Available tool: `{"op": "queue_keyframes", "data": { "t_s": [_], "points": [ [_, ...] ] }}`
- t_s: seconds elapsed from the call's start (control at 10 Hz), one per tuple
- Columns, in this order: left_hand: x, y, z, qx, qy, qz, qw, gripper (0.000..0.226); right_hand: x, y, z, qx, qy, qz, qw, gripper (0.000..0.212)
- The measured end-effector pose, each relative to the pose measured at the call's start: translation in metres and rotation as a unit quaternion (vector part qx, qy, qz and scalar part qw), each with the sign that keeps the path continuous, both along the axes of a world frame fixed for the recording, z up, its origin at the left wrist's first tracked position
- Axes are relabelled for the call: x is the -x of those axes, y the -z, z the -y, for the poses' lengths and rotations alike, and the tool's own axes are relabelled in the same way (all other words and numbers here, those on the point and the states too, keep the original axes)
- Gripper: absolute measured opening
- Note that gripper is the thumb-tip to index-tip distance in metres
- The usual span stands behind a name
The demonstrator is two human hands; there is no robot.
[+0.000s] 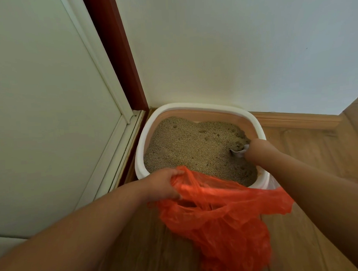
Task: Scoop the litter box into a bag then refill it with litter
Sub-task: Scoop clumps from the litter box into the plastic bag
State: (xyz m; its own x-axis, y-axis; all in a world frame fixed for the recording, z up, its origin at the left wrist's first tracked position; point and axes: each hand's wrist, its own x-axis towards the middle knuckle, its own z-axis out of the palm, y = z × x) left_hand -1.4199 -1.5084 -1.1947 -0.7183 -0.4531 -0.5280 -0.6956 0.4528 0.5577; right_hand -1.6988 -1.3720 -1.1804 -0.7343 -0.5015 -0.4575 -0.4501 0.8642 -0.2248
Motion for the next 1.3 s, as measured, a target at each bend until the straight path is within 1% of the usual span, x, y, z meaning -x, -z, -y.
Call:
{"op": "queue_keyframes", "data": {
  "t_s": [0.2, 0.4, 0.5, 0.6, 0.7, 0.9, 1.0, 1.1, 1.3],
  "points": [
    [-0.002, 0.005, 0.003, -0.009, -0.006, -0.004, 1.000, 0.093, 0.021, 0.023, 0.012, 0.005, -0.014, -0.024, 1.000, 0.020],
    [-0.001, 0.010, 0.004, -0.007, -0.004, -0.004, 1.000, 0.092, 0.026, 0.033, 0.019, -0.005, -0.043, -0.049, 0.998, 0.023],
    [0.000, 0.011, 0.004, -0.005, -0.002, 0.000, 1.000, 0.092, 0.023, 0.031, 0.020, -0.047, -0.071, -0.060, 0.995, 0.031],
    [0.000, 0.010, 0.003, -0.005, -0.004, 0.003, 1.000, 0.091, 0.022, 0.021, 0.019, -0.132, -0.148, -0.070, 0.978, 0.034],
    [-0.001, 0.009, 0.002, -0.008, -0.005, 0.003, 1.000, 0.092, 0.028, 0.026, 0.015, -0.154, -0.163, -0.071, 0.972, 0.033],
    [-0.002, 0.004, 0.001, -0.009, -0.003, 0.000, 1.000, 0.092, 0.043, 0.035, 0.000, -0.065, -0.189, -0.087, 0.976, 0.027],
    [-0.001, 0.006, 0.001, -0.016, -0.010, -0.003, 1.000, 0.093, 0.044, 0.038, 0.003, -0.058, -0.194, -0.075, 0.976, 0.028],
    [0.000, 0.008, 0.002, -0.004, 0.002, -0.001, 1.000, 0.092, 0.043, 0.040, 0.009, -0.041, -0.199, -0.066, 0.977, 0.028],
    [0.002, 0.013, 0.003, -0.001, 0.003, -0.010, 1.000, 0.079, 0.042, 0.052, 0.025, 0.024, -0.175, -0.046, 0.983, 0.023]
  ]
}}
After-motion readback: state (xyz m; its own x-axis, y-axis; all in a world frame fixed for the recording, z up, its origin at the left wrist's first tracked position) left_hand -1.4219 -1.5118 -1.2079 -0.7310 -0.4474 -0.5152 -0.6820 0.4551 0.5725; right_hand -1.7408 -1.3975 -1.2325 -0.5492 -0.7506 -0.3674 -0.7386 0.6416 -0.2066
